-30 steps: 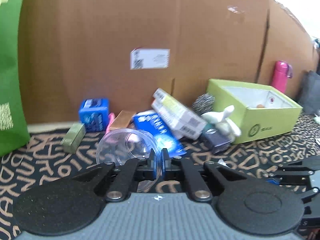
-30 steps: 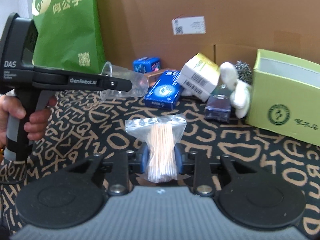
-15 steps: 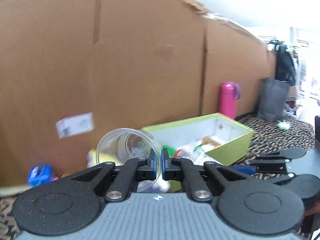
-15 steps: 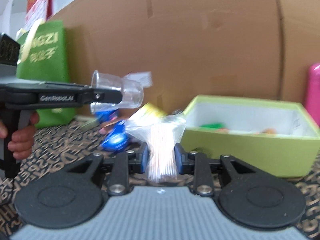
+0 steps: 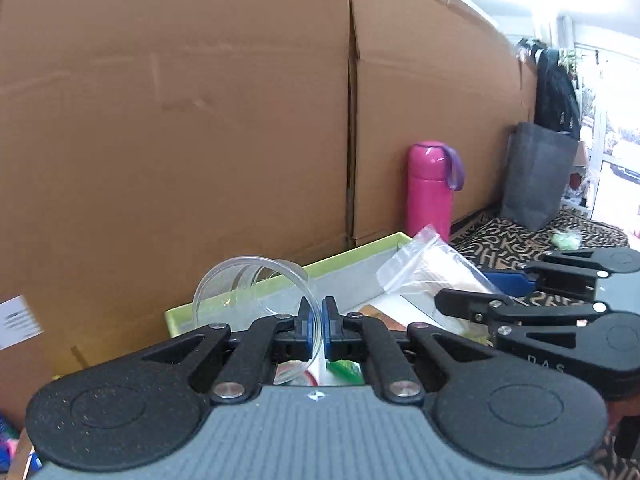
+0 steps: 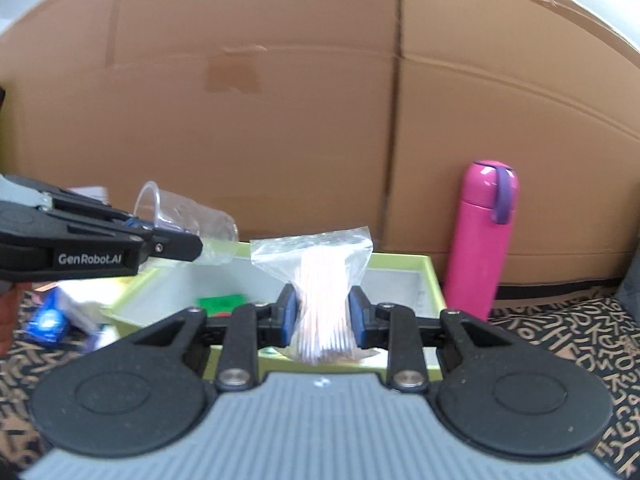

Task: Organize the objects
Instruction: 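Carry cup and stick bag into the lime-green box and release both, then grasp the blue medicine box with the left tool while the right tool grasps the silver-blue slim box, then lower blue medicine box and silver-blue box into the lime-green box, open both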

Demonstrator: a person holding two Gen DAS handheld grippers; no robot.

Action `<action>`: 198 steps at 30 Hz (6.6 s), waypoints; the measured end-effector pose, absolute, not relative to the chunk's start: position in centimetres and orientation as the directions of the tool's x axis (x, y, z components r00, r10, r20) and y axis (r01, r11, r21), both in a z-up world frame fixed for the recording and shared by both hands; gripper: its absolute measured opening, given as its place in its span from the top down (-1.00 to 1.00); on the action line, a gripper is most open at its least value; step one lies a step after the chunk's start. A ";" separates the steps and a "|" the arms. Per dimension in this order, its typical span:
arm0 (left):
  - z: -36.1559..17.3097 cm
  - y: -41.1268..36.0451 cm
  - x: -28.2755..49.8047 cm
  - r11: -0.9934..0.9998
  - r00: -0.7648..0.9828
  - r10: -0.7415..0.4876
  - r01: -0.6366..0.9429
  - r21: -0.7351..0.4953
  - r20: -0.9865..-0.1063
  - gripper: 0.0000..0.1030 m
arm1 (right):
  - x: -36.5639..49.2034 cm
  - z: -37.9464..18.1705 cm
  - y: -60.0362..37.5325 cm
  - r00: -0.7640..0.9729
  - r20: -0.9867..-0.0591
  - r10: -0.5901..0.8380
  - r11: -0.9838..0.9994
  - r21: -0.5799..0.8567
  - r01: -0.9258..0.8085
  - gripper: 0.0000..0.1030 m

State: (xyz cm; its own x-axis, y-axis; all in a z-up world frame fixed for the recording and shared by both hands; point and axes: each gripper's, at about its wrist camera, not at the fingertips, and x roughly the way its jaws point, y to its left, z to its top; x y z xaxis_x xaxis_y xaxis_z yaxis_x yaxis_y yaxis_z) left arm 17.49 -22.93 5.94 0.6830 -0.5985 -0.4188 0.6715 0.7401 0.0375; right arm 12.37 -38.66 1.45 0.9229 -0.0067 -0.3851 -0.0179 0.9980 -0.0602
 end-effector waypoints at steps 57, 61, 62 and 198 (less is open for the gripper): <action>-3.5 -3.1 14.5 0.982 0.841 -0.190 0.168 -0.090 -0.507 -0.82 | 5.4 -4.6 -25.1 0.827 -0.447 0.341 0.940 0.135 -0.315 -1.00; -4.2 -4.1 16.7 0.983 0.836 -0.168 0.183 -0.024 -0.522 -0.64 | 6.8 -5.0 -23.5 0.810 -0.482 0.334 0.940 0.111 -0.322 -1.00; -4.4 -4.3 17.1 0.981 0.829 -0.168 0.193 -0.010 -0.533 -0.27 | 7.3 -5.1 -23.2 0.805 -0.491 0.334 0.940 0.110 -0.323 -1.00; 3.6 -24.7 20.2 0.794 0.702 -0.589 0.594 -0.126 -0.400 -0.82 | 15.5 -1.4 -42.3 0.932 -0.356 -0.074 0.976 -0.218 -0.005 -1.00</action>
State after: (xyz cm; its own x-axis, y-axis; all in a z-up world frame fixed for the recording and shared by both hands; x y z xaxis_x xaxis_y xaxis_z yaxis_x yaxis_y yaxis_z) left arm 20.23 -24.68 3.62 0.7025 -0.5889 -0.3996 0.5942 0.7944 -0.1262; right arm 15.50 -42.26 -1.41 0.9316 -0.0742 -0.3558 -0.0055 0.9760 -0.2178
